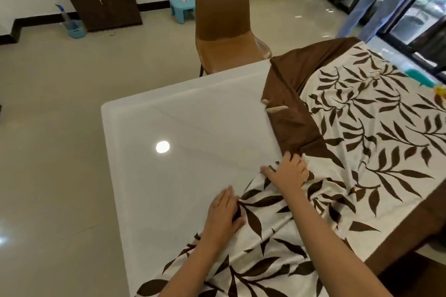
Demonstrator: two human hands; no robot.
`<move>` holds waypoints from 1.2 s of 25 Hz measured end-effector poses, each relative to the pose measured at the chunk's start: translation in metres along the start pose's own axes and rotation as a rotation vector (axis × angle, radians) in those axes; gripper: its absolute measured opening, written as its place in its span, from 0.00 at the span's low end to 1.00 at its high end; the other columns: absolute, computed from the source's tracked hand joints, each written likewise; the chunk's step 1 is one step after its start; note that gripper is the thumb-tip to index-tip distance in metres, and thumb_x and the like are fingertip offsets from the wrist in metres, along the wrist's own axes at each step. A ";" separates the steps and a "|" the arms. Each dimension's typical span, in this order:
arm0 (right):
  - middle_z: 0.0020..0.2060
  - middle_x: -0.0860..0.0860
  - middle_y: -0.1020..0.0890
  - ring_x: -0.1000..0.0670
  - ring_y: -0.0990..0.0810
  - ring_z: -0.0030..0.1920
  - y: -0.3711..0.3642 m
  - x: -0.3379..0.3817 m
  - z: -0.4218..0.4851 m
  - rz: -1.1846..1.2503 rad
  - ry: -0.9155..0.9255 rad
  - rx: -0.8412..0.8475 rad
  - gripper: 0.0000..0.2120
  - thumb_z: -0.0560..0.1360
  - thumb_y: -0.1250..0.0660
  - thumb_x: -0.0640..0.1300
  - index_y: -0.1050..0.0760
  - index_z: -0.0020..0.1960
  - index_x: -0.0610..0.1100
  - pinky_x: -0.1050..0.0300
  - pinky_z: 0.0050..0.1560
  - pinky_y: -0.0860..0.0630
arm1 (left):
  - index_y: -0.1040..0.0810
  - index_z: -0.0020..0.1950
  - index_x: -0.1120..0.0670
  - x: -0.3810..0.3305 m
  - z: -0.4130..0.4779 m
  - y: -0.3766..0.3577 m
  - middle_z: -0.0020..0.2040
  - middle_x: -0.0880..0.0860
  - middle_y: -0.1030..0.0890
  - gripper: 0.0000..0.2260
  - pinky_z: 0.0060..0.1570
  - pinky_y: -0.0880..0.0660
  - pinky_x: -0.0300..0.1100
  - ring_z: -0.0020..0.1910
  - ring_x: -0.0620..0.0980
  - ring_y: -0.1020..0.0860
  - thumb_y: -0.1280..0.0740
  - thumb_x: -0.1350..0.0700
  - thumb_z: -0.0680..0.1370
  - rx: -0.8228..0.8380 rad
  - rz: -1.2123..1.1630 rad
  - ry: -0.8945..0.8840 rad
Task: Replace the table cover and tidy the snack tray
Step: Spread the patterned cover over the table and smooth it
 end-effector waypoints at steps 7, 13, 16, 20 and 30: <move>0.58 0.40 0.23 0.37 0.28 0.59 0.025 -0.070 0.006 0.150 -0.303 -0.117 0.12 0.76 0.41 0.43 0.26 0.57 0.41 0.44 0.63 0.34 | 0.28 0.41 0.48 -0.021 -0.033 0.015 0.34 0.42 0.25 0.11 0.29 0.35 0.32 0.31 0.43 0.28 0.26 0.57 0.68 -0.055 0.007 -0.199; 0.37 0.48 0.22 0.46 0.24 0.43 0.073 0.096 -0.013 0.887 0.209 -0.124 0.04 0.78 0.39 0.40 0.26 0.47 0.41 0.56 0.46 0.28 | 0.35 0.62 0.48 0.074 -0.030 0.088 0.49 0.44 0.23 0.14 0.42 0.24 0.40 0.45 0.46 0.22 0.35 0.55 0.78 -0.305 -0.348 0.299; 0.38 0.50 0.22 0.50 0.24 0.44 0.114 0.206 -0.024 1.456 0.509 0.195 0.04 0.77 0.36 0.39 0.25 0.44 0.44 0.57 0.50 0.27 | 0.33 0.60 0.51 0.130 -0.045 0.159 0.49 0.50 0.22 0.15 0.39 0.29 0.40 0.45 0.52 0.23 0.35 0.63 0.76 -0.648 -0.347 0.456; 0.42 0.52 0.19 0.50 0.21 0.47 0.103 0.210 -0.003 1.565 0.491 0.187 0.06 0.77 0.37 0.41 0.24 0.44 0.50 0.52 0.53 0.24 | 0.32 0.60 0.52 0.170 -0.074 0.208 0.51 0.53 0.20 0.18 0.39 0.28 0.43 0.46 0.55 0.21 0.29 0.57 0.73 -0.756 -0.117 0.439; 0.74 0.42 0.37 0.43 0.39 0.74 -0.049 0.169 -0.023 0.607 0.342 0.187 0.29 0.79 0.38 0.47 0.42 0.76 0.40 0.51 0.72 0.39 | 0.41 0.77 0.50 0.171 -0.036 0.164 0.77 0.51 0.40 0.25 0.72 0.43 0.47 0.77 0.51 0.42 0.47 0.43 0.82 -0.431 0.098 0.285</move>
Point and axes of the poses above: each hand's wrist, its own z-axis towards the middle knuckle, its own y-axis out of the back of the hand, x = y × z, the point moved 8 cm from there along z, towards the middle knuckle
